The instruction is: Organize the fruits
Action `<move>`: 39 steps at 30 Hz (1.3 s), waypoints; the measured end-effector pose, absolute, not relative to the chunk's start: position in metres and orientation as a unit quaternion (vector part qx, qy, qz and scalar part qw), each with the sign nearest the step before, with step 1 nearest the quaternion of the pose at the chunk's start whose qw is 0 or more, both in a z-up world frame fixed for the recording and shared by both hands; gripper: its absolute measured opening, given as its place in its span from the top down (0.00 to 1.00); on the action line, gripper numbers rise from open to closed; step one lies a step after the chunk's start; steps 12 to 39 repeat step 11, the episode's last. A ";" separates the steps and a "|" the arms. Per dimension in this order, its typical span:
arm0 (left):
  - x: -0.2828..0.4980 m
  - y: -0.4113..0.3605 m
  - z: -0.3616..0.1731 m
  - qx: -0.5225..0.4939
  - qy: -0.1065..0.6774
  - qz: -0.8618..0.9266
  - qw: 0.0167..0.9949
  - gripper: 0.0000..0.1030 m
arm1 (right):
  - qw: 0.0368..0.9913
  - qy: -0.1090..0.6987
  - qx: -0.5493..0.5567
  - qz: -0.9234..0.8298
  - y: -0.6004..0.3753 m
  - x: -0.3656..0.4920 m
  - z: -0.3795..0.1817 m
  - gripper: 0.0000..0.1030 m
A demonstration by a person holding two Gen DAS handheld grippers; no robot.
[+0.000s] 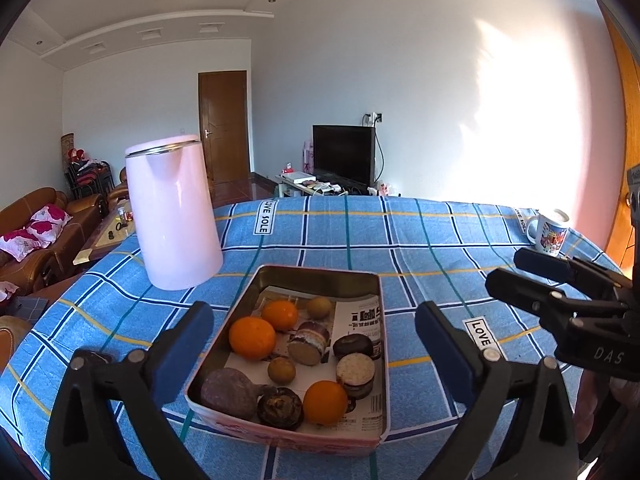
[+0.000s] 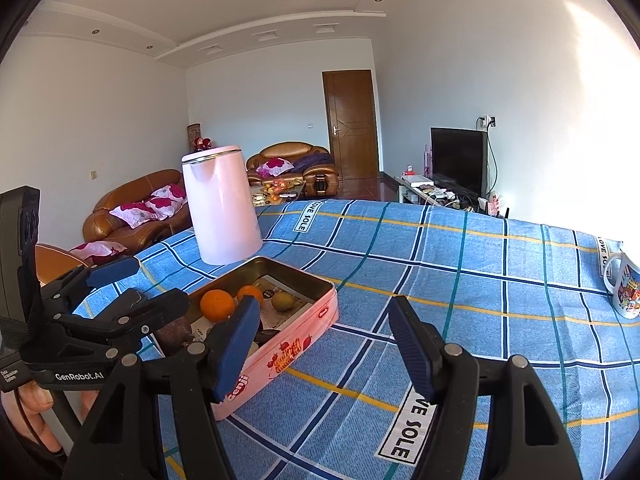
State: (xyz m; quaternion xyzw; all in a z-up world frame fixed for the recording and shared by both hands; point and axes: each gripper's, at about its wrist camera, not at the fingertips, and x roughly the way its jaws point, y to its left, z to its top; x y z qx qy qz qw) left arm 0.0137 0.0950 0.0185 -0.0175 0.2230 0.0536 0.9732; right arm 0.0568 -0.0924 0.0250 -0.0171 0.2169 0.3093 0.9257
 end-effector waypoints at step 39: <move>0.019 0.099 0.010 -0.025 0.243 0.070 0.967 0.00 | 0.926 0.224 -0.015 0.304 -0.099 0.060 0.019 0.34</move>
